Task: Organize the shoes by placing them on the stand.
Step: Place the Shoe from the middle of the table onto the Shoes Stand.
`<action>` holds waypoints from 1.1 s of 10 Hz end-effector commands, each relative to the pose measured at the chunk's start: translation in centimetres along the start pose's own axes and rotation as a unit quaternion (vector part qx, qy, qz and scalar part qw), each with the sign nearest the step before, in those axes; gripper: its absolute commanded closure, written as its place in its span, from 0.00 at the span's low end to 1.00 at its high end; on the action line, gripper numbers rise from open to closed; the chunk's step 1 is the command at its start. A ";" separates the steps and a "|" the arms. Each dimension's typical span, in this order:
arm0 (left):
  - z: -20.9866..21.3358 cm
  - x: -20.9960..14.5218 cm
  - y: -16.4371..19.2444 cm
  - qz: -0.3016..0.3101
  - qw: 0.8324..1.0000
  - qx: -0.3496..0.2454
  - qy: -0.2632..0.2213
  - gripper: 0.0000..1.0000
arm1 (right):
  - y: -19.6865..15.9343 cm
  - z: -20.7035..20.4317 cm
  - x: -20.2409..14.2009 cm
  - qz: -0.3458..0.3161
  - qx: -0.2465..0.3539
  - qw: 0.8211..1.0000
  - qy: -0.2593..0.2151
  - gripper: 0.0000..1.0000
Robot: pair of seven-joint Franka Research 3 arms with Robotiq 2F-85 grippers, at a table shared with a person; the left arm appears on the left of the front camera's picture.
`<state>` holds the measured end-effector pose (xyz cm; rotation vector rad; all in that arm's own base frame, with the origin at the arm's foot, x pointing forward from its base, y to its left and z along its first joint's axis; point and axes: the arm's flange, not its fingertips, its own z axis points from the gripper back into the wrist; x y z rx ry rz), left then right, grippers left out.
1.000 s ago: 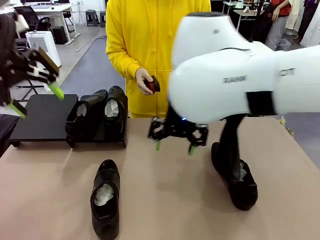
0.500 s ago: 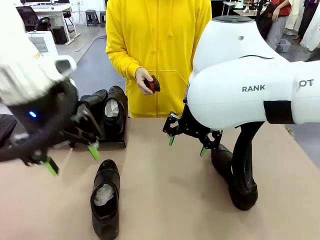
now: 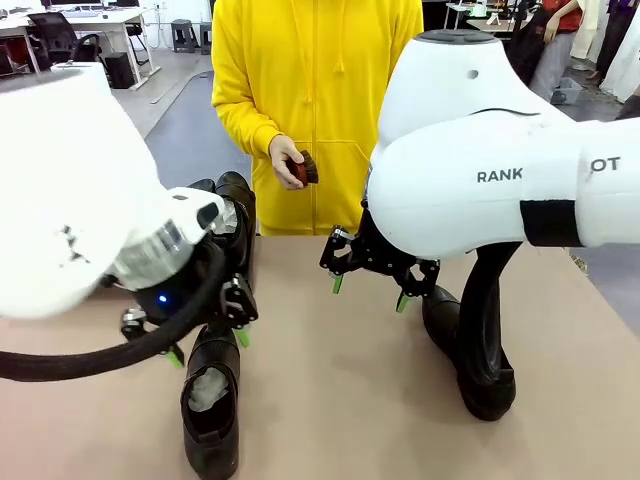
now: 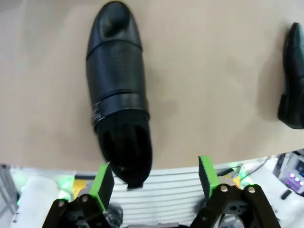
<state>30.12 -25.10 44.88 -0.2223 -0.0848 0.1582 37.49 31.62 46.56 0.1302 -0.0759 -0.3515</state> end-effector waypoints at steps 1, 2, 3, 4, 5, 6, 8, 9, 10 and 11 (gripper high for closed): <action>-1.7 -0.4 -1.0 -0.028 1.000 0.009 0.009 0.08 | 0.2 0.3 0.4 0.004 0.000 1.000 0.005 0.00; -2.6 -1.3 -1.6 -0.038 0.999 0.025 0.021 0.08 | 0.2 0.3 0.4 0.004 0.000 1.000 0.005 0.00; -3.2 -2.0 -1.8 -0.051 0.997 0.044 0.040 0.08 | 0.2 0.3 0.4 0.004 0.000 1.000 0.005 0.00; -4.2 -2.6 -2.0 -0.065 0.995 0.055 0.042 0.08 | 0.2 0.3 0.4 0.004 0.000 1.000 0.005 0.00; -5.4 -2.6 -1.9 -0.071 0.996 0.058 0.024 0.08 | 0.2 0.3 0.4 0.004 0.000 1.000 0.005 0.00; -6.5 -2.6 -1.7 -0.065 0.996 0.063 0.015 0.08 | 0.2 0.3 0.4 0.004 0.000 1.000 0.005 0.00; -8.5 -3.0 -1.7 -0.064 0.995 0.069 0.009 0.08 | 0.2 0.3 0.4 0.004 0.000 1.000 0.005 0.00; -9.3 -3.1 -2.0 -0.065 0.995 0.076 0.010 0.08 | 0.2 0.3 0.4 0.004 0.000 1.000 0.005 0.00; -10.0 -3.1 -2.3 -0.062 0.995 0.082 0.013 0.08 | 0.2 0.3 0.4 0.004 0.000 1.000 0.005 0.00; -10.8 -2.9 -2.6 -0.057 0.995 0.083 0.015 0.08 | 0.2 0.3 0.4 0.004 0.000 1.000 0.005 0.00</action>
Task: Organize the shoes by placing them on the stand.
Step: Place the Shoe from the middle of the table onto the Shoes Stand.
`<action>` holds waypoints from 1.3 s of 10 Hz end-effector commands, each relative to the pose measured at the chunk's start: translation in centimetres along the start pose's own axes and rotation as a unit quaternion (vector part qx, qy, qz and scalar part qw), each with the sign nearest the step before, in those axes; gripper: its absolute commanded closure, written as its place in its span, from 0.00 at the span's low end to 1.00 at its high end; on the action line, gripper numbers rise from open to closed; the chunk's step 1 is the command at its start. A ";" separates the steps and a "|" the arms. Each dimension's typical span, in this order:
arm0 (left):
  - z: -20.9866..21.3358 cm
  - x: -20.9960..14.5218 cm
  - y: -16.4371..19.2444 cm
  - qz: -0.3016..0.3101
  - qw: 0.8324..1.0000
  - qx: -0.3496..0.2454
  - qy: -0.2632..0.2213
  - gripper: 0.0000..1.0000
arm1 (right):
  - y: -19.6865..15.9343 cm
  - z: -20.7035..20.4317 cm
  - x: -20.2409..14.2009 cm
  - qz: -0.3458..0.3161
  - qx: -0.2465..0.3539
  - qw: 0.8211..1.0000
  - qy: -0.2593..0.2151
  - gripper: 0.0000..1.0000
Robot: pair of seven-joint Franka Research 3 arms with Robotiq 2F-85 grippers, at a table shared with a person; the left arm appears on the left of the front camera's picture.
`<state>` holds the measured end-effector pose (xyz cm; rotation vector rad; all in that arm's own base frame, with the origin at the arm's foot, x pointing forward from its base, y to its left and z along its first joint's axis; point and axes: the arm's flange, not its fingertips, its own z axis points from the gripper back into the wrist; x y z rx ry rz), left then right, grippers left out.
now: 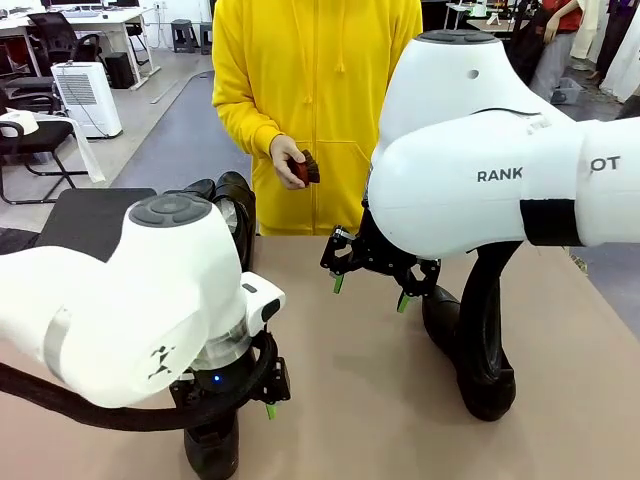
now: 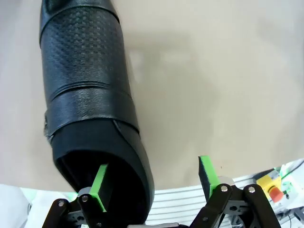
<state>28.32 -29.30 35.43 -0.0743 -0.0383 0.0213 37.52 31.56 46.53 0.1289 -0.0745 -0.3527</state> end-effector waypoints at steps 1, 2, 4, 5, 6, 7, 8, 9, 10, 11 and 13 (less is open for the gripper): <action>-1.1 0.9 -1.3 0.020 1.000 0.004 -0.018 0.19 | 0.2 0.4 0.4 0.005 0.001 1.000 0.004 0.00; -1.2 1.4 -1.6 0.035 0.999 0.013 -0.029 0.38 | 0.2 0.4 0.4 0.005 0.001 1.000 0.004 0.00; -1.7 1.8 -1.5 0.049 0.998 0.029 -0.037 0.75 | 0.2 0.4 0.4 0.005 0.001 1.000 0.004 0.00; -1.7 2.0 -1.4 0.054 0.997 0.033 -0.041 0.94 | 0.2 0.4 0.4 0.005 0.001 1.000 0.004 0.00; -1.6 2.2 -1.3 0.057 0.997 0.038 -0.045 1.00 | 0.2 0.4 0.4 0.005 0.001 1.000 0.004 0.00; -1.7 2.3 -1.0 0.057 0.996 0.044 -0.043 1.00 | 0.2 0.4 0.4 0.005 0.001 1.000 0.004 0.00; -1.9 2.4 -0.5 0.058 0.996 0.056 -0.045 1.00 | 0.2 0.4 0.4 0.005 0.001 1.000 0.004 0.00; -1.9 2.6 -0.3 0.060 0.996 0.058 -0.045 1.00 | 0.2 0.4 0.4 0.005 0.001 1.000 0.004 0.00; -1.8 2.7 -0.2 0.059 0.996 0.056 -0.044 1.00 | 0.2 0.4 0.4 0.005 0.001 1.000 0.004 0.00; -1.7 2.9 0.0 0.055 0.996 0.057 -0.042 1.00 | 0.2 0.4 0.4 0.005 0.001 1.000 0.004 0.00; 3.5 3.2 0.8 0.042 0.998 0.037 0.028 1.00 | 0.2 0.4 0.4 0.005 0.001 1.000 0.004 0.00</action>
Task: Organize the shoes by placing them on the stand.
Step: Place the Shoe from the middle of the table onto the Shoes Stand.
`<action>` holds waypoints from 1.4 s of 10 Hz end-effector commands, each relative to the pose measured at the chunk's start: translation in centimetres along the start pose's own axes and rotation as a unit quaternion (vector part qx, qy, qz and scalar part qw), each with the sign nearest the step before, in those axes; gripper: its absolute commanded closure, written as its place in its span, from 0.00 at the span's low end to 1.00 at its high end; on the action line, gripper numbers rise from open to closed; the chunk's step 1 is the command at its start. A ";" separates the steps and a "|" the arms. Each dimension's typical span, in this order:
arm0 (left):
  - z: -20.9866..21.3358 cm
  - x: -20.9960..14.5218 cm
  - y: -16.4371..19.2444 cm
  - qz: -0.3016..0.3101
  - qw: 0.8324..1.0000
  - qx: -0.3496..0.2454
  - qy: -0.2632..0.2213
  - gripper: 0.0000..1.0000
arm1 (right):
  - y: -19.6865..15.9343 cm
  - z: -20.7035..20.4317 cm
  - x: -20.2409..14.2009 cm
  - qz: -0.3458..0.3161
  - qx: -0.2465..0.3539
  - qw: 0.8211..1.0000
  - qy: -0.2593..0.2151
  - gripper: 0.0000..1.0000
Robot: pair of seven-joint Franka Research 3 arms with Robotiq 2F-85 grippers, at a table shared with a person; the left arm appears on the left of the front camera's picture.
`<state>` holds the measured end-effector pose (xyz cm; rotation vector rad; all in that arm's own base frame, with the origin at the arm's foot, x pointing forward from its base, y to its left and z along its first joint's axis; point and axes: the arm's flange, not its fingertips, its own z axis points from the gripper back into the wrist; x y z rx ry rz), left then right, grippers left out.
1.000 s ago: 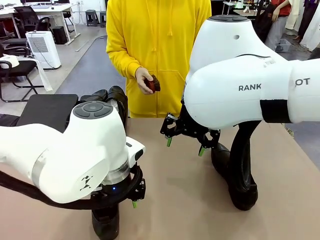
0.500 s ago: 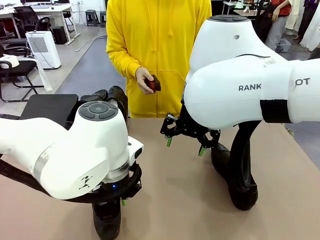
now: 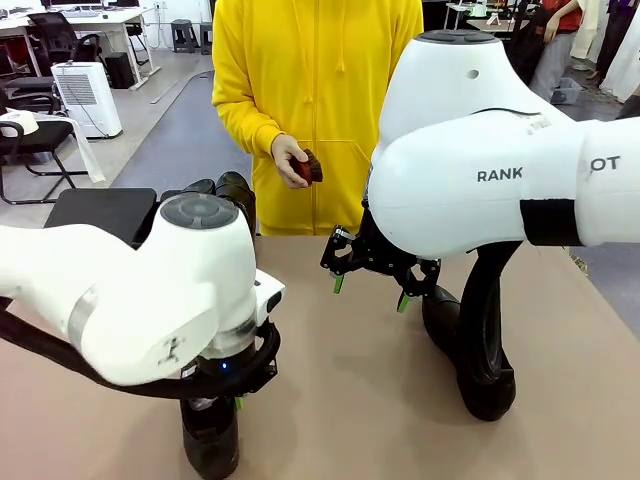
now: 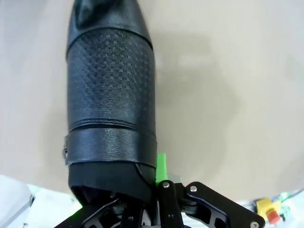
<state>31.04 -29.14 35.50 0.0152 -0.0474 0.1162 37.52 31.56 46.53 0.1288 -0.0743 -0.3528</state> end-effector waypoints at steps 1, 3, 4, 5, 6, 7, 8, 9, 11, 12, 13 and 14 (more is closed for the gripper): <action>8.1 1.1 3.9 0.002 0.999 -0.019 0.038 1.00 | 0.2 0.4 0.4 0.005 0.001 1.000 0.004 0.00; 14.0 2.6 9.4 -0.001 0.999 -0.036 -0.029 1.00 | 0.2 0.4 0.4 0.005 0.001 1.000 0.004 0.00; 16.3 4.3 11.6 -0.029 0.995 -0.035 -0.084 1.00 | 0.2 0.4 0.4 0.005 0.001 1.000 0.004 0.00; 18.1 7.3 13.9 -0.073 0.982 -0.014 -0.175 1.00 | 0.2 0.4 0.4 0.005 0.001 1.000 0.004 0.00; 19.1 10.3 15.6 -0.088 0.971 -0.011 -0.221 1.00 | 0.2 0.4 0.4 0.005 0.001 1.000 0.004 0.00; 19.3 13.6 17.4 -0.088 0.963 0.008 -0.253 1.00 | 0.2 0.4 0.4 0.005 0.001 1.000 0.004 0.00; 18.8 16.5 18.7 -0.096 0.956 0.045 -0.274 1.00 | 0.2 0.4 0.4 0.005 0.001 1.000 0.004 0.00; 18.3 18.5 19.5 -0.106 0.951 0.055 -0.285 1.00 | 0.2 0.4 0.4 0.005 0.001 1.000 0.004 0.00; 17.6 19.2 19.9 -0.081 0.962 0.042 -0.257 1.00 | 0.2 0.4 0.4 0.005 0.001 1.000 0.004 0.00; 17.6 18.6 20.6 -0.108 0.953 0.046 -0.281 1.00 | 0.2 0.4 0.4 0.005 0.001 1.000 0.004 0.00; 17.6 18.6 20.6 -0.108 0.953 0.046 -0.281 1.00 | 0.2 0.4 0.4 0.005 0.001 1.000 0.004 0.00; 17.6 18.6 20.6 -0.108 0.953 0.046 -0.281 1.00 | 0.2 0.4 0.4 0.005 0.001 1.000 0.004 0.00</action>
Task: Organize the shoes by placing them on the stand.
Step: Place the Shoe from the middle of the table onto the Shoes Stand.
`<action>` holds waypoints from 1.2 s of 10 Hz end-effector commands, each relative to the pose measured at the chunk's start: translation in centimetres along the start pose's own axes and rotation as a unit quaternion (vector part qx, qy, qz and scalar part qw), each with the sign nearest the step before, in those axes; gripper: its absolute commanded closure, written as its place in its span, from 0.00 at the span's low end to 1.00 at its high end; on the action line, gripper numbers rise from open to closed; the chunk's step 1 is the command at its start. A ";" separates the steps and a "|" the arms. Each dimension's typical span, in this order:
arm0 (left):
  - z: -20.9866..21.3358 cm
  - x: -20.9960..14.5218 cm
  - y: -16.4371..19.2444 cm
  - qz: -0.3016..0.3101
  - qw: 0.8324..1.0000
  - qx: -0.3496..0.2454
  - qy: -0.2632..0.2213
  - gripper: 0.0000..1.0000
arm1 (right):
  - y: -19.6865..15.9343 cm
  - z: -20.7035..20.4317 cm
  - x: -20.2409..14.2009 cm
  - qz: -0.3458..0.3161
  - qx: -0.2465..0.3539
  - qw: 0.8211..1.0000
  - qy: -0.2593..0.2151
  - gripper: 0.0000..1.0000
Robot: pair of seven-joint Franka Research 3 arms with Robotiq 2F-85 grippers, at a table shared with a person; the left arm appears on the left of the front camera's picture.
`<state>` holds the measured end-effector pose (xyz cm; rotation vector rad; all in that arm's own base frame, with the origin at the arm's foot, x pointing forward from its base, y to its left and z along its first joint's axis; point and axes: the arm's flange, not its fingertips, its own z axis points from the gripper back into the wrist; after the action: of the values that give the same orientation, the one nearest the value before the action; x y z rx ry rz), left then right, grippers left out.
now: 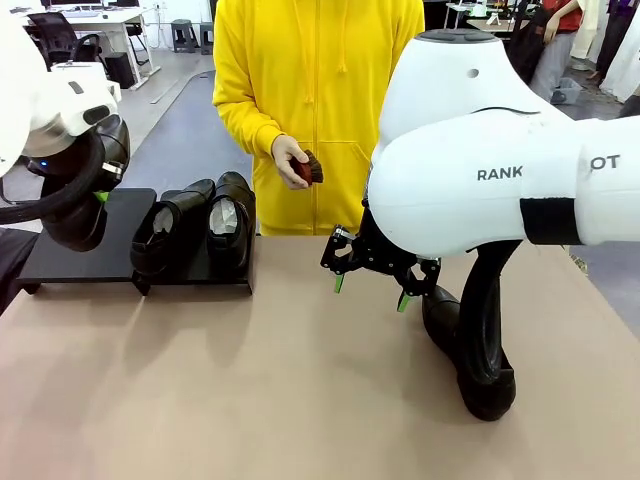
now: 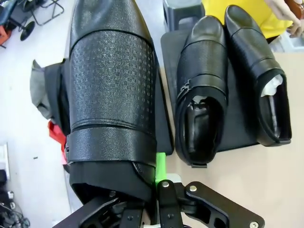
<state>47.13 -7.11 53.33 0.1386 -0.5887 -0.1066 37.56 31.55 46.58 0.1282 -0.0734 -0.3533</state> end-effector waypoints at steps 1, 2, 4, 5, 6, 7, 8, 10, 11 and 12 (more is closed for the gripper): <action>1.2 -0.3 0.4 -0.001 1.000 0.004 -0.010 1.00 | 0.2 0.3 0.3 0.005 0.001 1.000 0.004 0.00; 0.0 0.0 0.0 0.000 1.000 0.000 0.000 1.00 | 0.2 0.3 0.3 0.005 0.001 1.000 0.004 0.00; -3.6 0.8 3.8 -0.015 0.999 0.021 -0.027 1.00 | 0.2 0.3 0.3 0.005 0.001 1.000 0.004 0.00; -5.6 1.2 5.2 -0.015 0.999 0.022 -0.044 1.00 | 0.2 0.3 0.3 0.005 0.001 1.000 0.004 0.00; -7.4 1.3 6.1 -0.025 0.998 0.045 -0.033 1.00 | 0.2 0.3 0.3 0.005 0.001 1.000 0.004 0.00; -8.9 1.2 6.8 -0.034 0.998 0.049 -0.021 1.00 | 0.2 0.3 0.3 0.005 0.001 1.000 0.004 0.00; -9.7 0.9 7.4 -0.035 0.998 0.051 -0.015 1.00 | 0.2 0.3 0.3 0.005 0.001 1.000 0.004 0.00; -11.3 0.7 8.7 -0.041 0.998 0.055 -0.005 1.00 | 0.2 0.3 0.3 0.005 0.001 1.000 0.004 0.00; -11.8 0.7 9.0 -0.043 0.997 0.060 -0.003 1.00 | 0.2 0.3 0.3 0.005 0.001 1.000 0.004 0.00; -12.0 0.6 9.3 -0.043 0.997 0.066 -0.001 1.00 | 0.2 0.3 0.3 0.005 0.001 1.000 0.004 0.00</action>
<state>54.45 3.01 44.57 0.2564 -0.5725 -0.1509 37.57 31.55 46.58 0.1281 -0.0731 -0.3534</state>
